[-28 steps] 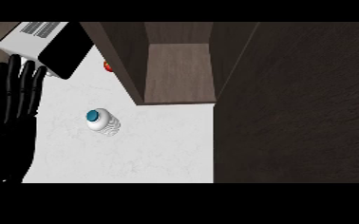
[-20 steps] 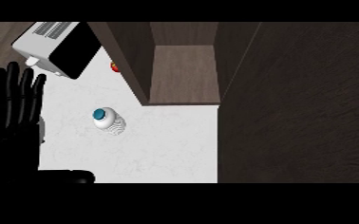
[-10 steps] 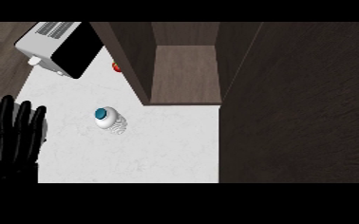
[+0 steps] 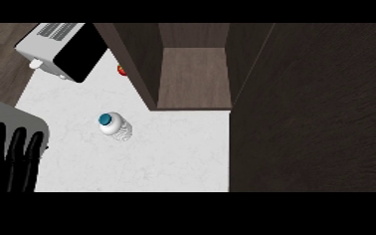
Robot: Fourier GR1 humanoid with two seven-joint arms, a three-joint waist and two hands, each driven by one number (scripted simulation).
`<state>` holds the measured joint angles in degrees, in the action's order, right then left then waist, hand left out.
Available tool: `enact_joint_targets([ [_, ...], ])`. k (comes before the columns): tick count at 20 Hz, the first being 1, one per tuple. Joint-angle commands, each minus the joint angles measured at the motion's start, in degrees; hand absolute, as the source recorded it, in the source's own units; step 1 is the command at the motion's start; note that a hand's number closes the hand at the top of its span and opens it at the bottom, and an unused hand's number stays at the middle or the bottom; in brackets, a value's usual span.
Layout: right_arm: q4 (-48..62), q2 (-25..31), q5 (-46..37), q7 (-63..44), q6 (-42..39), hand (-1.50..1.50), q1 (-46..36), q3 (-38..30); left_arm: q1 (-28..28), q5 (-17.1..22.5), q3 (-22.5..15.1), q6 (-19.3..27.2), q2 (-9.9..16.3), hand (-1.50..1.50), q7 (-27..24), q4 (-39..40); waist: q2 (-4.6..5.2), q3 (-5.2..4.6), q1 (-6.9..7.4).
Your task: Pick up the bottled water, place it into the cabinet and close the cabinet
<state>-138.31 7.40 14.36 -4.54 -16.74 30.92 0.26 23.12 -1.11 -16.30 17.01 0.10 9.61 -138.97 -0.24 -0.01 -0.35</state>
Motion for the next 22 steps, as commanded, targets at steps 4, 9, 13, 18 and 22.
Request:
enact_joint_targets([
  [4, -10.35, -0.47, 3.64, -0.99, -1.59, -1.5, 7.43, -0.5, 2.49, -1.14, -1.01, 0.7, 0.35, -1.5, -2.38, 1.21, 0.04, -0.01, -0.2],
  [9, -7.62, -0.58, 6.04, 4.69, -5.56, -1.5, 10.21, -2.94, 0.73, 0.29, 1.37, 1.03, -0.08, -1.5, -4.33, 5.23, 0.06, 0.0, -0.46],
  [13, -11.85, -1.88, 2.99, 4.07, -5.75, -1.5, 15.41, 0.05, 1.53, 2.0, 3.48, 1.49, -0.08, -1.5, -2.95, 6.55, -0.01, -0.03, -0.56],
  [18, -10.34, -0.25, 6.79, 7.47, -8.26, -1.5, 17.16, -4.26, -1.27, 9.83, 9.89, -2.04, 0.8, -1.5, -5.87, 14.44, 0.02, -0.05, -0.59],
  [22, -10.74, -0.4, 4.5, 9.79, -9.9, -1.5, 19.23, -2.38, -2.82, 12.33, 13.09, -3.84, 0.04, -1.5, -13.99, 24.62, 0.06, -0.09, -0.64],
])
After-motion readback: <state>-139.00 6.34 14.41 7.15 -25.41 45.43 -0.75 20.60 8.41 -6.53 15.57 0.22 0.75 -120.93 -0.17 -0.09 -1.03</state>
